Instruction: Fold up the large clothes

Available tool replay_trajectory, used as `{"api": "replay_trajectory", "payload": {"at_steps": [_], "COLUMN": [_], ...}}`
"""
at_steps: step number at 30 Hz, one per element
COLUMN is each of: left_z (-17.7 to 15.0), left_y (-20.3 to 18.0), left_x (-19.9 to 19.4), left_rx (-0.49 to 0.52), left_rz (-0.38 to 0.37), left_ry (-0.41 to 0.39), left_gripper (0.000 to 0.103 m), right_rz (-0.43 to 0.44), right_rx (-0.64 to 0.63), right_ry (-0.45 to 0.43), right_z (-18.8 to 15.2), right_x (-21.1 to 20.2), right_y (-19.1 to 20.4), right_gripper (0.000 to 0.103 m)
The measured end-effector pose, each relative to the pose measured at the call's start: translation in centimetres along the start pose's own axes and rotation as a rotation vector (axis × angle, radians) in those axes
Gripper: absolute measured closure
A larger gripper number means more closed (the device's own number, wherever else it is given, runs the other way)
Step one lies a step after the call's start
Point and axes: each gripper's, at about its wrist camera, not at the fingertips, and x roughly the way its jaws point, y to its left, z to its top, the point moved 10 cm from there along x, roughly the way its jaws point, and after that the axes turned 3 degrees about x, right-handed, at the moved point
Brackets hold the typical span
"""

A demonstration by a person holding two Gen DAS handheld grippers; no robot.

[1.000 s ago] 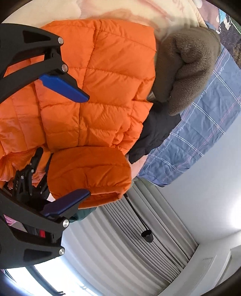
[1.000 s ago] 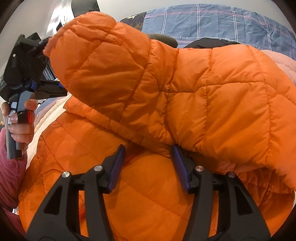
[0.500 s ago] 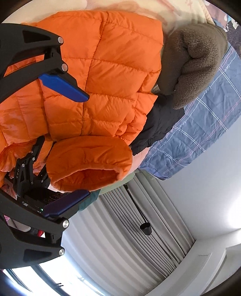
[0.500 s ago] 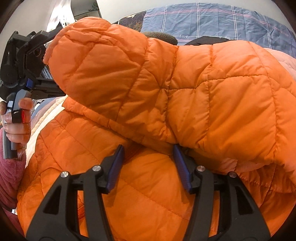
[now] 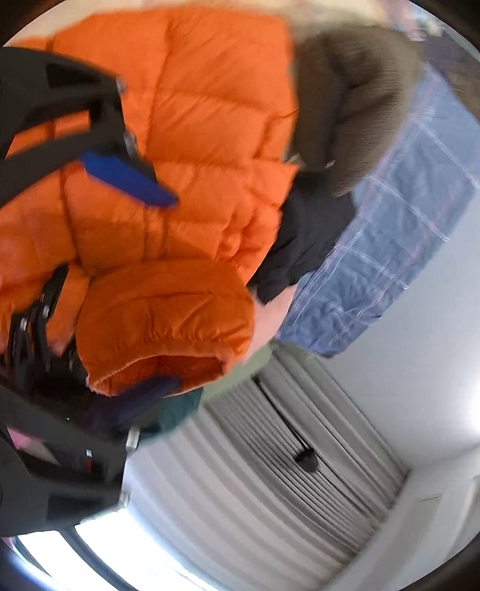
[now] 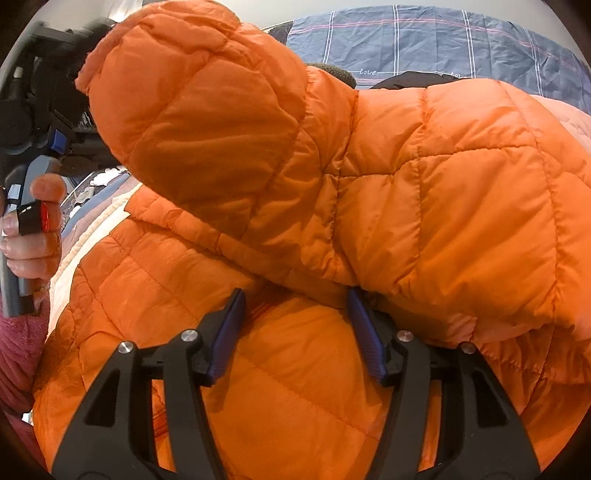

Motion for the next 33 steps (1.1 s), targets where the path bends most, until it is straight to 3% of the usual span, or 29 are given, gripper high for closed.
{"api": "replay_trajectory", "payload": {"at_steps": [2,4,6,11,14,16,19,20,23,25,28,31,32,33], "left_z": [-0.9,-1.3,-0.6,3.3,4.4,3.7,1.2,0.3,-0.5,0.3,2.2,1.9,1.2,0.3], "left_y": [0.1,0.8,1.2,3.0,5.3,7.8,13.6,15.8,18.7,18.0,12.8,6.4,5.6,5.3], "left_x": [1.3,1.6,0.6,-5.5,-7.8,-7.6,-6.3,-6.4,-7.9,-9.0,-9.2,-6.5,-5.4,-4.0], "left_rx": [0.054,0.071,0.088,0.066,0.066,0.050,-0.019,-0.051,-0.141,-0.149,-0.028,0.145,0.188,0.235], "left_rz": [0.069,0.151,0.187,0.209,0.249,0.301,0.468,0.527,0.583,0.585,0.500,0.396,0.395,0.416], "left_ry": [0.079,0.091,0.058,-0.066,-0.073,-0.038,0.055,0.070,0.039,-0.010,-0.080,-0.061,-0.033,0.002], "left_gripper": [0.101,0.101,0.101,0.101,0.101,0.100,0.091,0.091,0.091,0.091,0.090,0.073,0.063,0.061], "right_rz": [-0.003,-0.017,-0.013,0.056,0.009,-0.070,-0.213,-0.248,-0.248,-0.260,-0.285,-0.277,-0.297,-0.319], "right_rx": [-0.002,-0.006,-0.009,0.002,0.114,0.211,0.288,0.295,0.273,0.246,0.212,0.199,0.196,0.199], "right_ry": [-0.001,-0.005,-0.037,-0.257,-0.333,-0.289,-0.100,-0.060,-0.083,-0.091,-0.128,-0.159,-0.136,-0.099], "right_z": [0.1,0.2,0.7,4.1,5.8,5.4,2.1,0.9,0.6,1.1,1.9,2.9,2.7,2.0], "right_x": [-0.1,-0.6,-1.9,-10.4,-13.3,-11.9,-6.9,-5.7,-5.9,-6.5,-7.4,-7.6,-6.9,-5.8], "right_y": [0.1,0.1,0.4,-0.1,-4.0,-7.5,-11.4,-12.2,-11.8,-11.3,-10.4,-8.9,-8.9,-9.3], "right_gripper": [0.043,0.043,0.043,0.031,0.029,0.032,0.058,0.059,0.054,0.052,0.052,0.052,0.052,0.051]}}
